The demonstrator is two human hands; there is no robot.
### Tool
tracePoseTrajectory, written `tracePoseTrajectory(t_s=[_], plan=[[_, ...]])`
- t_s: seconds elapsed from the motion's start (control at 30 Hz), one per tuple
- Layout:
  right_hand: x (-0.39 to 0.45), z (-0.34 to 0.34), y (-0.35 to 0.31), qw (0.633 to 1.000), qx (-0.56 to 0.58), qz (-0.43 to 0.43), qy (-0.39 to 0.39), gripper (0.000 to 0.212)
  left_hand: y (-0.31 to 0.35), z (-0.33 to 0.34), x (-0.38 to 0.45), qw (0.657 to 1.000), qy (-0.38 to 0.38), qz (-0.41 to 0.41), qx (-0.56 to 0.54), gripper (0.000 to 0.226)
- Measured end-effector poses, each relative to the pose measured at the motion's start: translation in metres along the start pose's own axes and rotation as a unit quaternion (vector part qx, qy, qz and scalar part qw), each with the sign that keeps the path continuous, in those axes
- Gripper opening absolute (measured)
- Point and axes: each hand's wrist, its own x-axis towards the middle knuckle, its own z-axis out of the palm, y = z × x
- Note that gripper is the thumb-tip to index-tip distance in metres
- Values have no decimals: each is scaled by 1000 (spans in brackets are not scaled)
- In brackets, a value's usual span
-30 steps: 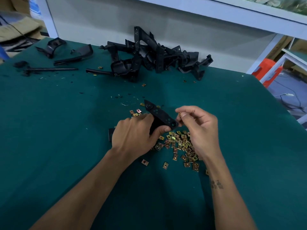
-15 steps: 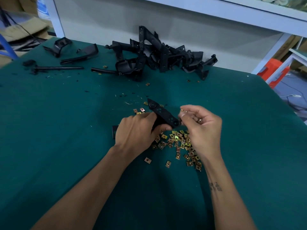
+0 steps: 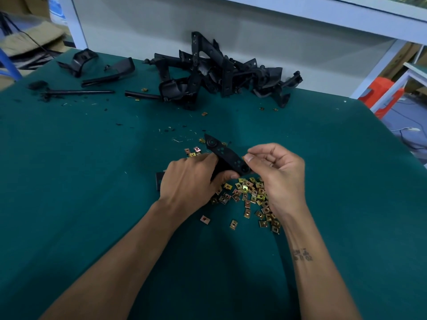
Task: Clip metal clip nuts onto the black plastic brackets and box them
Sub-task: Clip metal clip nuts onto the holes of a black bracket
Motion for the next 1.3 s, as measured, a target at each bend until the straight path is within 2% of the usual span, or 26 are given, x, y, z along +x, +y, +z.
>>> tracePoseTrajectory(t_s=[0.13, 0.3, 0.47, 0.63, 0.7, 0.9, 1.03, 1.3], plan=[[-2, 3, 0, 1000, -5, -11, 7, 20, 0, -1, 0, 1000, -6, 1, 0, 61], [-5, 13, 2, 999, 13, -4, 50, 19, 0, 0, 0, 1000, -28, -9, 6, 69], [-7, 22, 5, 997, 20, 6, 77, 22, 1, -3, -1, 999, -29, -12, 9, 63], [-12, 31, 9, 993, 45, -2, 107, 14, 4, -3, -1, 998, -44, -32, 25, 71], [-14, 31, 10, 993, 51, -8, 104, 13, 4, -2, -1, 998, -48, -36, 32, 74], [-17, 35, 12, 993, 43, -37, 104, 32, 6, -3, -2, 998, -36, -33, 32, 73], [-25, 41, 11, 993, 47, -72, 79, 16, 6, -3, -2, 999, -20, -38, 20, 66], [-23, 37, 9, 994, 38, -70, 73, 11, 4, -2, -2, 999, -32, -37, 15, 64]])
